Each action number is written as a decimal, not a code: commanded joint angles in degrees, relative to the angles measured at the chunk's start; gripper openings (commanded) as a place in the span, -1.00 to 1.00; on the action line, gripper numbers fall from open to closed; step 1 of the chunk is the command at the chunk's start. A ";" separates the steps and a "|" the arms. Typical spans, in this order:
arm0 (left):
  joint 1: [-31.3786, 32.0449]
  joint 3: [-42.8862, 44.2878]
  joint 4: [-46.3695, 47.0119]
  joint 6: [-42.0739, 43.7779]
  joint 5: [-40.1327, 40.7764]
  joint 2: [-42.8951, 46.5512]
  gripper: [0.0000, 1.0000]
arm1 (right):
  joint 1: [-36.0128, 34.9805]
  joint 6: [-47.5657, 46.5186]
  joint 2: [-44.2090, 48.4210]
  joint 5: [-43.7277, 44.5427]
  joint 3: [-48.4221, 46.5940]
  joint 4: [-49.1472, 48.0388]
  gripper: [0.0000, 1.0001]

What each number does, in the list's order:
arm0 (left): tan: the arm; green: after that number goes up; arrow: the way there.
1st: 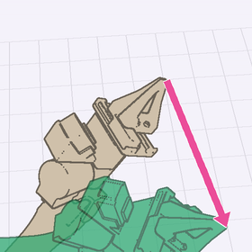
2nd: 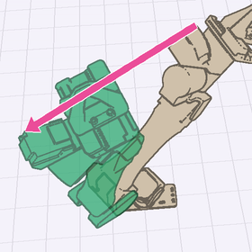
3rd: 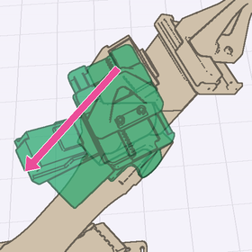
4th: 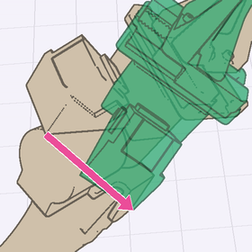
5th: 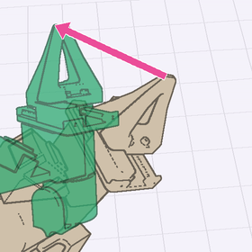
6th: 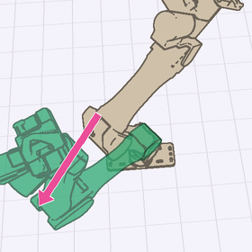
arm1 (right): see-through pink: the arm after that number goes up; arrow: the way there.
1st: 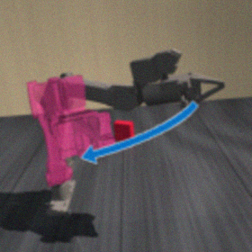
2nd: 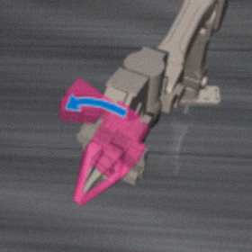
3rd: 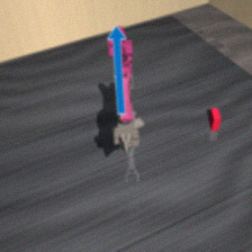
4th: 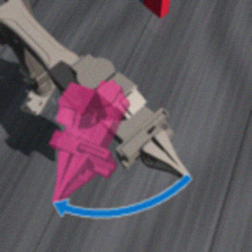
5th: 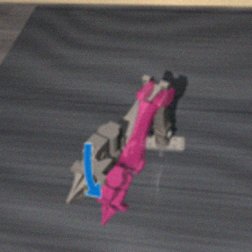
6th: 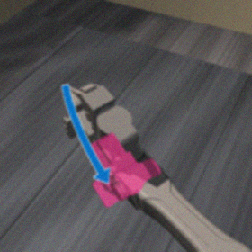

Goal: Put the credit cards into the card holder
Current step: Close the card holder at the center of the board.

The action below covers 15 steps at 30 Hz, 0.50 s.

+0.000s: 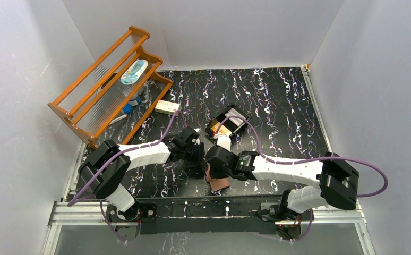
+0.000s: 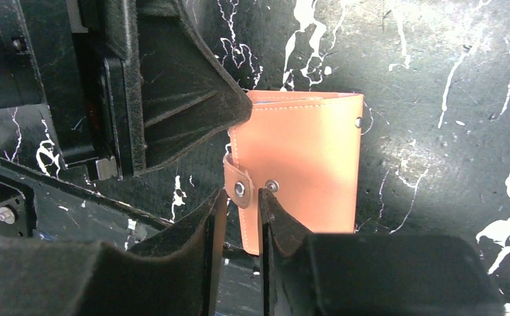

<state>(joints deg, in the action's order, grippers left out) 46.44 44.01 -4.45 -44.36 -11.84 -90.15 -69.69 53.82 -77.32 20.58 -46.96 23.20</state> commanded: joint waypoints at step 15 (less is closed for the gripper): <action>0.25 -1.14 -3.81 0.85 2.08 0.84 -0.32 | 0.44 0.14 -2.66 -2.52 0.99 -3.76 -0.57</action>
<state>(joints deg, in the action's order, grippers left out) 46.48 43.99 -4.43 -44.36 -11.84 -90.15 -69.43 53.80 -79.96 18.39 -46.04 21.30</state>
